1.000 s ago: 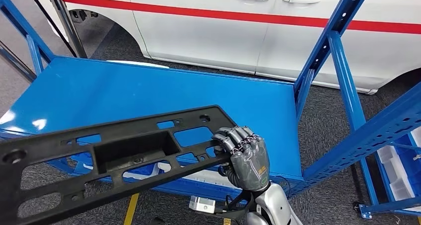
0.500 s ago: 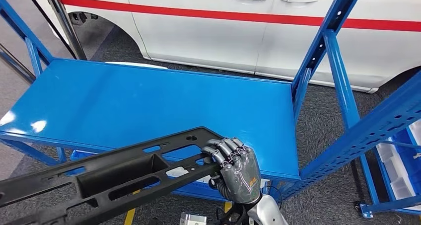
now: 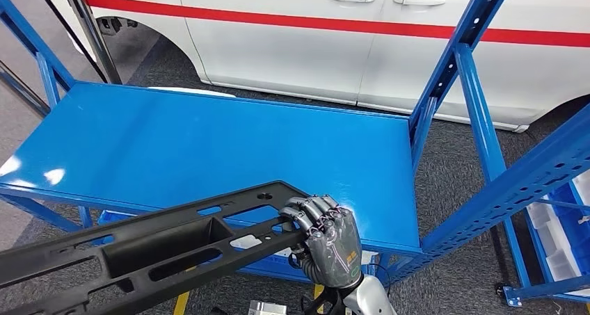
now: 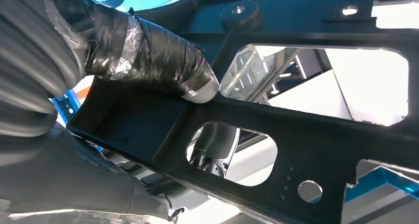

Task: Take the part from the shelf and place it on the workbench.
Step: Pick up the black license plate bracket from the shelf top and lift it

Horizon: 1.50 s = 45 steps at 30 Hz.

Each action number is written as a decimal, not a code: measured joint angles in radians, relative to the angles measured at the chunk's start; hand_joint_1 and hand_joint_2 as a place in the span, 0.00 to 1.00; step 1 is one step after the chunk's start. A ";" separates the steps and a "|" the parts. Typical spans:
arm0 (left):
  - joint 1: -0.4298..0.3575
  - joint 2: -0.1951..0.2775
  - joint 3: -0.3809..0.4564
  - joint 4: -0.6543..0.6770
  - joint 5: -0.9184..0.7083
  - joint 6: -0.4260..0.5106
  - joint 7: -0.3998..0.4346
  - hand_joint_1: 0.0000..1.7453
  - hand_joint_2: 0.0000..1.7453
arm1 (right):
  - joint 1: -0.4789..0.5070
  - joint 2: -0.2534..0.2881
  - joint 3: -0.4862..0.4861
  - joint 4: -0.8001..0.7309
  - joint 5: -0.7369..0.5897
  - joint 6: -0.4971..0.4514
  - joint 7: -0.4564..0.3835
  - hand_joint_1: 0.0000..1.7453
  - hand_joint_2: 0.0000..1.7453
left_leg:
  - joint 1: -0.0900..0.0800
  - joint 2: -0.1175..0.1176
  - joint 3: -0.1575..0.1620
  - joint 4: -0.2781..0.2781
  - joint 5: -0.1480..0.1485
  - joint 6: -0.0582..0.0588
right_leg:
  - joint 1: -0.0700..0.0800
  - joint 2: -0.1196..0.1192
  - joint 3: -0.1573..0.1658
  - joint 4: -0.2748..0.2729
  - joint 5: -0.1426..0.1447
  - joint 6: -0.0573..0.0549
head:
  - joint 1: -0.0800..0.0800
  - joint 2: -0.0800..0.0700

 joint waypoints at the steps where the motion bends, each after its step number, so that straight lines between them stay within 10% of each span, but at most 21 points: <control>1: 0.002 0.000 0.000 0.000 0.000 0.004 0.002 0.00 1.00 | 0.001 0.000 0.000 0.000 -0.001 0.000 -0.001 1.00 1.00 | 0.002 0.001 0.000 -0.004 0.004 0.006 | -0.001 0.000 -0.001 0.004 -0.005 0.004 | 0.000 0.000; 7: 0.000 0.000 0.000 0.000 -0.005 0.016 0.006 0.00 1.00 | 0.006 0.000 -0.002 0.000 -0.014 0.000 -0.004 1.00 1.00 | 0.005 0.006 -0.015 -0.008 0.019 0.026 | -0.005 0.000 -0.105 0.263 -0.149 0.025 | 0.002 0.000; 12: 0.000 -0.002 0.000 0.000 -0.008 0.021 0.007 0.00 1.00 | 0.007 0.000 -0.003 0.000 -0.017 -0.001 -0.007 1.00 1.00 | 0.001 0.006 -0.026 0.003 0.026 0.016 | 0.000 0.000 0.032 0.029 -0.041 0.010 | 0.001 0.000; 16: -0.002 -0.002 0.000 0.000 -0.009 0.021 0.007 0.00 1.00 | 0.007 0.000 -0.004 0.000 -0.022 -0.002 -0.009 1.00 1.00 | 0.001 0.005 -0.035 0.004 0.034 -0.007 | 0.002 0.001 0.036 -0.006 -0.026 -0.005 | 0.001 0.000; 23: -0.002 -0.001 0.000 0.000 -0.014 0.022 0.009 0.00 1.00 | 0.006 0.004 -0.004 0.006 -0.028 -0.002 -0.009 1.00 1.00 | 0.006 0.005 -0.114 0.276 -0.145 -0.031 | 0.001 -0.008 -0.010 -0.006 0.010 -0.027 | -0.001 0.000; 28: -0.007 -0.002 0.000 0.000 -0.016 0.022 0.010 0.00 1.00 | 0.005 0.005 -0.004 0.009 -0.028 -0.002 -0.009 1.00 1.00 | 0.001 0.004 0.058 0.010 -0.057 -0.012 | 0.005 -0.008 -0.033 0.008 0.026 -0.012 | 0.000 0.000; 32: -0.006 -0.002 0.000 0.000 -0.016 0.021 0.011 0.00 1.00 | 0.003 0.005 -0.004 0.012 -0.029 -0.002 -0.009 1.00 1.00 | 0.001 0.007 0.057 -0.011 -0.038 0.010 | 0.005 -0.007 -0.042 0.017 0.028 0.012 | 0.000 0.000; 38: -0.009 -0.003 0.000 0.000 -0.017 0.020 0.015 0.00 1.00 | 0.000 0.004 -0.004 0.021 -0.034 -0.002 -0.003 1.00 1.00 | 0.004 0.016 0.008 -0.002 -0.004 0.029 | -0.005 -0.003 -0.117 0.271 -0.139 0.036 | 0.002 0.000; 42: -0.009 -0.003 -0.001 0.000 -0.018 0.020 0.016 0.00 1.00 | -0.003 0.004 -0.004 0.025 -0.034 -0.002 0.000 1.00 1.00 | 0.003 0.015 -0.017 0.012 0.006 0.019 | -0.007 -0.003 0.023 0.072 -0.064 0.029 | 0.002 0.000; 45: -0.010 -0.003 -0.001 0.000 -0.018 0.020 0.016 0.00 1.00 | -0.006 0.004 -0.004 0.025 -0.034 -0.002 0.001 1.00 1.00 | 0.002 0.015 -0.023 0.012 0.020 0.000 | 0.003 -0.002 0.053 0.008 -0.049 0.015 | 0.002 0.000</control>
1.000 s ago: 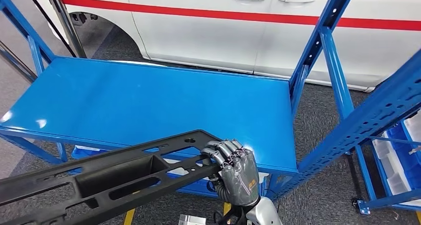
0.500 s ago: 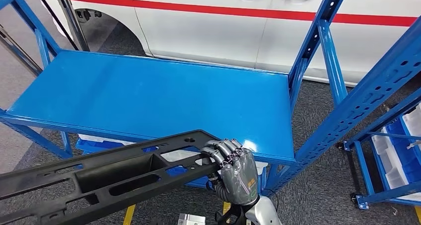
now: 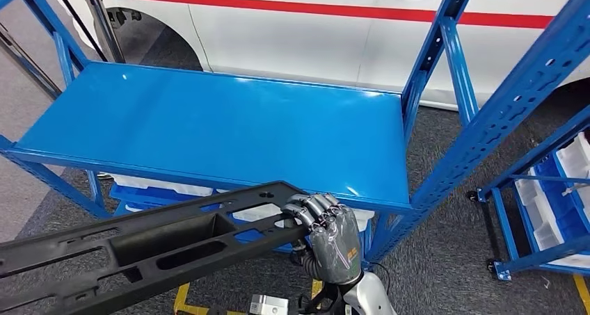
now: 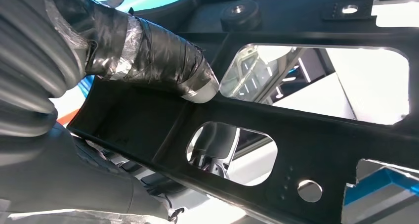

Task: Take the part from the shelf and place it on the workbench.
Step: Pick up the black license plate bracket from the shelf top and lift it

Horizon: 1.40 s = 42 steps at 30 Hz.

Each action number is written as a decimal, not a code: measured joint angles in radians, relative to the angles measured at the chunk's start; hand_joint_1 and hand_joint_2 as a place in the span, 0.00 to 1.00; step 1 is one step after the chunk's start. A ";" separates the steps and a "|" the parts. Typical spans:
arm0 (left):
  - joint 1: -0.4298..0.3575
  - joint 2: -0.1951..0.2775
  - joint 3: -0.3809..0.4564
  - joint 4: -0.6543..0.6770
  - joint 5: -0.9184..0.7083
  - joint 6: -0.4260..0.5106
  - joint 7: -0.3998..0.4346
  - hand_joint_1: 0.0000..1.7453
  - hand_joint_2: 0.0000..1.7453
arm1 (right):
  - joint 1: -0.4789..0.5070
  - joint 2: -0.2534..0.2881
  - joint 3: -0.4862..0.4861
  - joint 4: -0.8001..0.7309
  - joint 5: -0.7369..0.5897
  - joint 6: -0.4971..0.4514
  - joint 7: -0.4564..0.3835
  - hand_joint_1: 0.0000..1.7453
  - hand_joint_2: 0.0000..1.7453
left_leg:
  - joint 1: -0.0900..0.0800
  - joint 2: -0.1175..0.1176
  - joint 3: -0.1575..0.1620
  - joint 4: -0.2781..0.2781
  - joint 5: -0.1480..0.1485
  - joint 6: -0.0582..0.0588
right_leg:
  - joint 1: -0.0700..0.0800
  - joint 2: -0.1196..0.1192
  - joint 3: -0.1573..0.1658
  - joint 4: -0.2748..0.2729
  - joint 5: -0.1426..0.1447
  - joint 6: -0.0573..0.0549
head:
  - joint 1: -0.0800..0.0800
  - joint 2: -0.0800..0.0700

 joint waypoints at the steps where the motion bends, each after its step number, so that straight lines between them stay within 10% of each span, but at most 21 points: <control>1: 0.000 0.000 0.000 0.000 0.000 0.000 0.000 0.00 1.00 | 0.000 0.000 0.000 0.000 0.000 0.000 0.000 1.00 1.00 | 0.000 0.000 -0.002 -0.001 0.003 -0.007 | -0.002 0.000 -0.004 -0.004 0.005 -0.007 | 0.000 0.000; 4: 0.001 0.000 0.000 0.000 0.000 0.000 0.000 0.00 1.00 | -0.002 0.000 0.000 0.000 0.000 0.000 0.000 1.00 1.00 | 0.003 -0.003 -0.028 0.052 -0.053 -0.020 | -0.009 -0.004 -0.021 -0.015 0.028 -0.033 | -0.002 0.000; 8: 0.001 0.000 0.000 0.000 0.000 0.000 0.000 0.00 1.00 | -0.002 0.000 0.000 0.002 0.000 0.000 0.002 1.00 1.00 | 0.005 -0.003 -0.084 0.258 -0.172 -0.030 | -0.002 -0.007 -0.063 -0.011 0.057 -0.044 | -0.003 0.000; 14: -0.002 0.001 0.000 0.000 0.000 0.000 0.000 0.00 1.00 | -0.002 0.001 -0.001 0.004 0.000 0.000 0.003 1.00 1.00 | -0.003 -0.005 0.105 -0.011 -0.087 -0.012 | 0.001 -0.006 -0.106 0.007 0.088 -0.026 | -0.003 0.000; 18: -0.001 0.000 0.000 0.000 0.000 0.000 0.001 0.00 1.00 | -0.002 0.001 -0.001 0.004 0.000 0.000 0.003 1.00 1.00 | -0.001 -0.001 0.093 -0.034 -0.061 0.012 | 0.002 -0.004 -0.117 0.015 0.088 -0.001 | -0.002 0.000; 23: -0.002 0.000 0.000 0.000 0.000 0.000 0.001 0.00 1.00 | -0.001 0.000 -0.004 0.005 0.000 0.000 0.003 1.00 1.00 | 0.003 0.005 0.047 -0.039 -0.016 0.029 | -0.011 -0.002 -0.182 0.252 -0.081 0.020 | 0.000 0.000; 26: -0.001 0.000 0.000 0.000 0.000 -0.002 0.001 0.00 1.00 | -0.001 -0.001 -0.005 0.008 -0.001 0.000 0.003 1.00 1.00 | 0.005 0.005 0.017 -0.027 -0.001 0.021 | -0.021 -0.002 -0.101 0.187 -0.025 0.026 | 0.000 0.000; 29: -0.001 0.000 0.000 0.000 0.000 -0.003 0.001 0.00 1.00 | -0.004 0.000 -0.005 0.008 -0.001 -0.001 0.004 1.00 1.00 | 0.003 0.004 -0.004 -0.010 0.008 0.006 | -0.019 0.000 0.013 0.008 -0.005 0.021 | -0.001 0.000; 33: 0.000 0.000 0.000 0.000 0.000 -0.003 0.001 0.00 1.00 | -0.003 0.000 -0.006 0.008 -0.001 -0.001 0.004 1.00 1.00 | 0.006 0.002 -0.022 0.002 0.011 -0.022 | -0.015 -0.002 0.004 -0.020 0.007 -0.007 | -0.001 0.000; 38: 0.003 0.000 0.000 0.000 0.000 -0.003 0.001 0.00 1.00 | -0.003 0.001 -0.006 0.009 -0.002 -0.001 0.004 1.00 1.00 | 0.011 0.000 -0.100 0.247 -0.160 -0.039 | -0.012 -0.007 -0.046 -0.022 0.048 -0.033 | -0.004 0.000; 40: 0.003 0.000 0.000 0.000 0.000 -0.005 0.001 0.00 1.00 | -0.002 0.000 -0.006 0.009 -0.003 -0.001 0.005 1.00 1.00 | 0.011 0.000 -0.073 0.252 -0.138 -0.039 | -0.010 -0.008 -0.067 -0.015 0.060 -0.032 | -0.004 0.000; 42: 0.002 0.000 0.000 0.000 0.000 -0.006 0.001 0.00 1.00 | -0.002 0.001 -0.006 0.009 -0.004 -0.001 0.006 1.00 1.00 | 0.010 -0.001 0.015 0.130 -0.092 -0.033 | -0.010 -0.007 -0.083 -0.007 0.068 -0.027 | -0.004 0.000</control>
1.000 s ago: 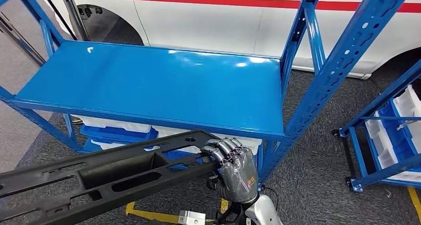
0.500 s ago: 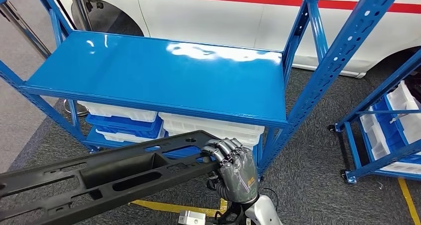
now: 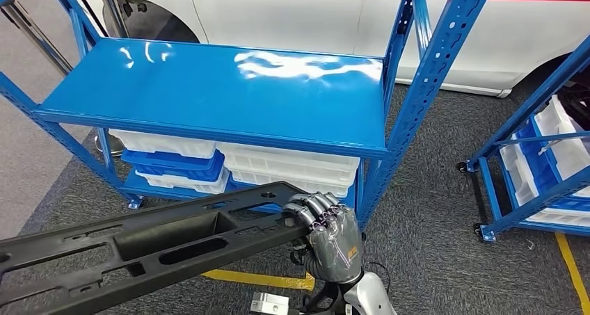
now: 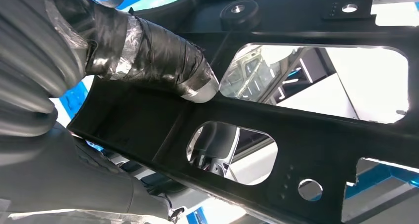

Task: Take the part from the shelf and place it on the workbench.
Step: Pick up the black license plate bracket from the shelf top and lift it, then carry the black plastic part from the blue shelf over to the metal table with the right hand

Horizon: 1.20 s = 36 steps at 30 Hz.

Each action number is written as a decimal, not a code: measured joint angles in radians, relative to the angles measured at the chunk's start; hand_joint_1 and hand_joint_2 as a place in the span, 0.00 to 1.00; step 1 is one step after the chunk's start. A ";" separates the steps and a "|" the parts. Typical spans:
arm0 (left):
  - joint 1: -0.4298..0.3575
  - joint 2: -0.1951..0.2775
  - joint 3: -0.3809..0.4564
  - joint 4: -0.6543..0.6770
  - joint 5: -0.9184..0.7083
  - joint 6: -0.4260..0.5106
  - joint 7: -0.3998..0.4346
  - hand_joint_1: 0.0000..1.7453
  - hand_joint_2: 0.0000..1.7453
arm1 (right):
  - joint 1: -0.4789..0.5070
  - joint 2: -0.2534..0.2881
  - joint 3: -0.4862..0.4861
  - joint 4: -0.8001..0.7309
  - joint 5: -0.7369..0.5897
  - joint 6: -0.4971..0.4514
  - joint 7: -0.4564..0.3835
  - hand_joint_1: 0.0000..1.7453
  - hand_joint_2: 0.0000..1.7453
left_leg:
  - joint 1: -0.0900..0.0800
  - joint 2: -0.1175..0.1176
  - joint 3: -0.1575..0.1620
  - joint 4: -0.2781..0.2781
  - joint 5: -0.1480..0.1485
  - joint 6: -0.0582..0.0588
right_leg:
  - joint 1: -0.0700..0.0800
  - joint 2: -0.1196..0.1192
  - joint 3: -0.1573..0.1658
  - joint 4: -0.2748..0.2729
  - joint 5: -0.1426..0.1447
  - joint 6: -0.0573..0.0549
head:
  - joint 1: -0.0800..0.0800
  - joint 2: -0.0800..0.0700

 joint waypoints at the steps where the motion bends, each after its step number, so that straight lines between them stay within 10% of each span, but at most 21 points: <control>1: -0.001 0.000 0.000 0.000 0.000 0.000 0.000 0.00 1.00 | 0.000 0.000 0.000 0.000 -0.001 0.000 0.001 1.00 1.00 | -0.002 -0.001 0.045 -0.069 0.010 0.005 | 0.001 0.000 -0.006 0.004 0.004 0.004 | 0.000 0.000; 6: 0.000 0.000 0.000 0.000 0.000 -0.003 -0.001 0.00 1.00 | 0.001 0.000 -0.001 -0.001 -0.006 0.000 0.006 1.00 1.00 | -0.007 -0.001 0.078 -0.157 0.023 0.034 | 0.003 0.001 -0.017 0.007 0.022 0.035 | 0.001 0.000; 10: -0.001 0.000 0.000 0.000 0.001 -0.003 -0.001 0.00 1.00 | 0.002 0.000 -0.002 0.000 -0.018 0.000 0.013 1.00 1.00 | -0.004 0.005 0.044 -0.164 0.060 0.062 | -0.001 0.004 -0.079 0.182 -0.126 0.050 | 0.002 0.000; 12: 0.000 0.000 0.000 0.000 0.002 -0.003 -0.002 0.00 1.00 | 0.004 -0.001 -0.003 0.003 -0.029 0.000 0.016 1.00 1.00 | -0.006 0.006 0.023 -0.160 0.074 0.063 | -0.004 0.004 -0.095 0.274 -0.156 0.055 | 0.002 0.000; 14: 0.001 0.000 0.000 0.000 0.003 -0.003 -0.003 0.00 1.00 | 0.005 -0.002 -0.004 0.005 -0.038 0.001 0.018 1.00 1.00 | -0.006 0.006 0.003 -0.152 0.083 0.059 | -0.007 0.004 -0.049 0.238 -0.117 0.057 | 0.002 0.000; 18: 0.001 -0.001 0.000 0.000 0.003 -0.003 -0.008 0.00 1.00 | 0.004 -0.003 -0.005 0.006 -0.067 0.010 0.016 1.00 1.00 | -0.008 0.005 -0.020 -0.137 0.097 0.042 | -0.001 0.006 0.101 0.000 -0.075 0.043 | 0.002 0.000; 22: 0.001 -0.002 0.000 0.000 0.003 -0.003 -0.012 0.00 1.00 | 0.005 -0.008 -0.006 0.006 -0.098 0.017 0.010 1.00 1.00 | -0.006 0.005 -0.034 -0.126 0.094 0.018 | -0.001 0.009 0.090 -0.024 -0.060 0.016 | 0.001 0.000; 26: 0.004 -0.002 0.000 0.000 0.003 0.000 -0.013 0.00 1.00 | 0.008 -0.009 -0.006 0.007 -0.102 0.019 0.007 1.00 1.00 | -0.003 0.002 -0.108 0.081 -0.048 0.005 | -0.002 0.018 0.064 -0.029 -0.034 -0.004 | 0.000 0.000; 28: 0.005 -0.002 0.000 0.000 0.003 0.000 -0.013 0.00 1.00 | 0.010 -0.011 -0.006 0.009 -0.103 0.019 0.007 1.00 1.00 | -0.003 0.002 -0.112 0.136 -0.060 0.002 | -0.001 0.029 0.052 -0.025 -0.026 -0.002 | 0.000 0.000; 32: 0.006 -0.001 0.000 0.000 0.006 0.004 -0.013 0.00 1.00 | 0.010 -0.011 -0.006 0.010 -0.104 0.021 0.006 1.00 1.00 | 0.000 -0.043 0.035 -0.089 0.030 0.012 | -0.002 0.062 0.034 -0.010 -0.018 0.008 | 0.000 0.000; 36: 0.008 -0.001 0.000 0.000 0.006 0.006 -0.014 0.00 1.00 | 0.011 -0.011 -0.007 0.011 -0.106 0.022 0.003 1.00 1.00 | 0.001 -0.050 0.061 -0.150 0.035 0.025 | -0.003 0.094 0.015 -0.006 -0.002 0.035 | 0.001 0.000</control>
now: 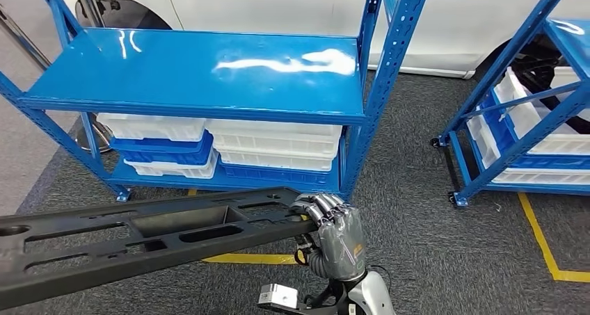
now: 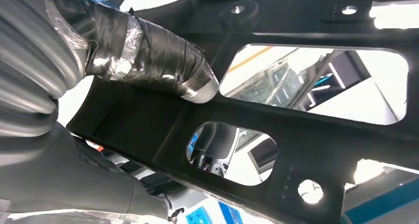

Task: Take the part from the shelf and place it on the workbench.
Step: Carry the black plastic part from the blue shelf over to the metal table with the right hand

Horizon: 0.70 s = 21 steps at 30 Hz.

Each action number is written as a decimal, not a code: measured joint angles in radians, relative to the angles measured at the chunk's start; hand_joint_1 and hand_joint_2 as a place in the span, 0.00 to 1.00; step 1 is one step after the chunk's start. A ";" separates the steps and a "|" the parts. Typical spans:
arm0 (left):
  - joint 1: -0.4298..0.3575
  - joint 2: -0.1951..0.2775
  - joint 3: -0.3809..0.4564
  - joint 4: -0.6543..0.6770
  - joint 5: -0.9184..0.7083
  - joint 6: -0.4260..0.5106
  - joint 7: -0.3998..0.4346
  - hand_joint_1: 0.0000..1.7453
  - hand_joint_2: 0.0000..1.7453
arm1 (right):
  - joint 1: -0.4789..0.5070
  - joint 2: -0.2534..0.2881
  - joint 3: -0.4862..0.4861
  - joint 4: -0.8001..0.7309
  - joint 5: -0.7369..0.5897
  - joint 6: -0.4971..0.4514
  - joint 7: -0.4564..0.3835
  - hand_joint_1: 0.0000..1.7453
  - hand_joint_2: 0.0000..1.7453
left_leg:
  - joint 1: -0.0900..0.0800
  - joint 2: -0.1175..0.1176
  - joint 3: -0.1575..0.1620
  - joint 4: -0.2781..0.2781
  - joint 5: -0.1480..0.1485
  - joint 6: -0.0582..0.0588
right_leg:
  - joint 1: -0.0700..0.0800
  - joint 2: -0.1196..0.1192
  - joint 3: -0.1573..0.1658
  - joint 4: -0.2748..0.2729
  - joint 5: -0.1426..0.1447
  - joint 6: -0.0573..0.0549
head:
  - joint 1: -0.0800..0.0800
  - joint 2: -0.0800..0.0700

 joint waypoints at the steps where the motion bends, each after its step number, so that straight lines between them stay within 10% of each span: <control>1: -0.001 0.000 0.000 0.000 0.000 0.001 0.000 0.00 1.00 | 0.000 0.000 -0.001 0.000 0.000 0.000 -0.001 1.00 1.00 | 0.002 0.011 0.000 -0.005 0.004 0.007 | 0.001 -0.008 -0.005 0.006 -0.005 0.006 | 0.001 0.000; 7: 0.000 -0.001 0.000 0.000 -0.004 0.001 0.000 0.00 1.00 | 0.004 -0.007 -0.002 0.002 0.000 0.000 -0.007 1.00 1.00 | -0.001 0.085 -0.012 -0.011 0.015 0.031 | -0.003 -0.078 -0.127 0.275 -0.129 0.032 | 0.006 0.000; 12: -0.005 -0.002 0.000 0.000 -0.005 0.001 0.000 0.00 1.00 | 0.003 -0.010 -0.003 0.005 0.000 0.000 -0.007 1.00 1.00 | -0.005 0.119 -0.017 0.004 0.007 0.017 | 0.007 -0.125 0.012 0.022 -0.020 0.014 | 0.006 0.000; 17: -0.009 -0.001 0.000 0.000 -0.006 0.001 0.000 0.00 1.00 | 0.002 -0.011 -0.006 0.005 0.000 -0.001 -0.008 1.00 1.00 | -0.006 0.112 -0.027 0.024 -0.013 -0.007 | 0.009 -0.113 0.017 -0.011 -0.011 -0.018 | 0.005 0.000; 21: -0.005 -0.001 0.000 0.000 -0.006 0.001 0.001 0.00 1.00 | 0.000 -0.011 -0.008 0.005 -0.002 0.000 -0.008 1.00 1.00 | -0.002 0.057 -0.123 0.240 -0.122 -0.018 | 0.005 -0.088 0.014 -0.014 -0.005 -0.030 | 0.005 0.000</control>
